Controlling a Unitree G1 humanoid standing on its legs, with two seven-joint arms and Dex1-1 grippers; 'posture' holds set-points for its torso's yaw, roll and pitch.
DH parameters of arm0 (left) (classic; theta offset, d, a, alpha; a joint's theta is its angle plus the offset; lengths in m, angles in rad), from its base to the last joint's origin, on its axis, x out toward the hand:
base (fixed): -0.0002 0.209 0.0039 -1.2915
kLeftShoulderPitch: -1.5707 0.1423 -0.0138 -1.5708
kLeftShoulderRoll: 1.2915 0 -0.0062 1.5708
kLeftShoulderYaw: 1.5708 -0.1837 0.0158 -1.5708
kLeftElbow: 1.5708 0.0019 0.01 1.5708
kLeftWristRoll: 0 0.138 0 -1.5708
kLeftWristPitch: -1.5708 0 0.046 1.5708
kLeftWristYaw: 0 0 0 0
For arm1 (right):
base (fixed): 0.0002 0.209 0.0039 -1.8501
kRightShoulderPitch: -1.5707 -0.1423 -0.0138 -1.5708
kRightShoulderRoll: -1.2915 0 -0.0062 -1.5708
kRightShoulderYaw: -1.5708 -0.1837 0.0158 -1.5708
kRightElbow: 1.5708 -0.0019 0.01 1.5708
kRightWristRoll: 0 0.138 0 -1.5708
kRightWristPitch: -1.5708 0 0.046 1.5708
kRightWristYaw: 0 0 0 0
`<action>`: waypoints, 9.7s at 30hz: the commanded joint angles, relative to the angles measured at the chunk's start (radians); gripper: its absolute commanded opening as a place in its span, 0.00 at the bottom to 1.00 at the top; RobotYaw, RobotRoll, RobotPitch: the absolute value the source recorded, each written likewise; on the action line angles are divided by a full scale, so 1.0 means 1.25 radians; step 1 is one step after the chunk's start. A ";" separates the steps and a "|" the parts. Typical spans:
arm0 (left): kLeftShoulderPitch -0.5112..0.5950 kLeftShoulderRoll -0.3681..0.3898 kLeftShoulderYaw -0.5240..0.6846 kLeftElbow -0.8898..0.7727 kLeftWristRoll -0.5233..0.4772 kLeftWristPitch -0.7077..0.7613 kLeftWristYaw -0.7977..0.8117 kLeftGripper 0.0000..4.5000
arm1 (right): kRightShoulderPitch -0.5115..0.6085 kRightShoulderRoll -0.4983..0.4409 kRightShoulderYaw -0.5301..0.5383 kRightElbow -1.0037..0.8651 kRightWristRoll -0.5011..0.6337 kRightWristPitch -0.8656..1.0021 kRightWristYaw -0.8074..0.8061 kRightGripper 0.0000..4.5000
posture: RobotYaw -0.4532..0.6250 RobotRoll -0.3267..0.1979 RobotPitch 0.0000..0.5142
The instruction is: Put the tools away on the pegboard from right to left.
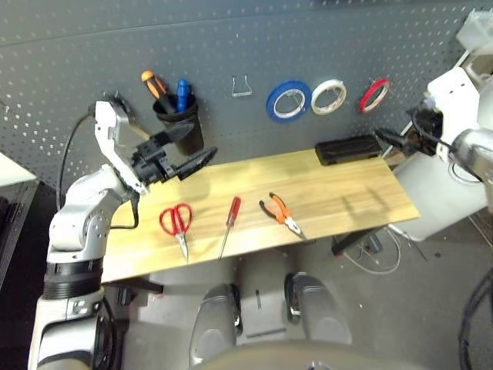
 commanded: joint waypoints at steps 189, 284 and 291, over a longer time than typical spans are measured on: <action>0.117 0.166 0.212 -0.192 -0.193 0.200 0.077 1.00 | -0.604 0.651 0.171 0.851 -0.305 -1.131 -0.356 0.58 | 0.46 0.62 0.24; 0.127 0.160 0.190 -0.167 -0.180 0.158 0.056 1.00 | -0.612 0.700 0.135 1.058 -0.331 -1.145 -0.455 0.79 | 0.48 0.62 0.25; 0.113 0.150 0.169 -0.169 -0.177 0.160 0.071 1.00 | -0.597 0.684 0.127 1.005 -0.303 -1.146 -0.407 0.99 | 0.47 0.62 0.25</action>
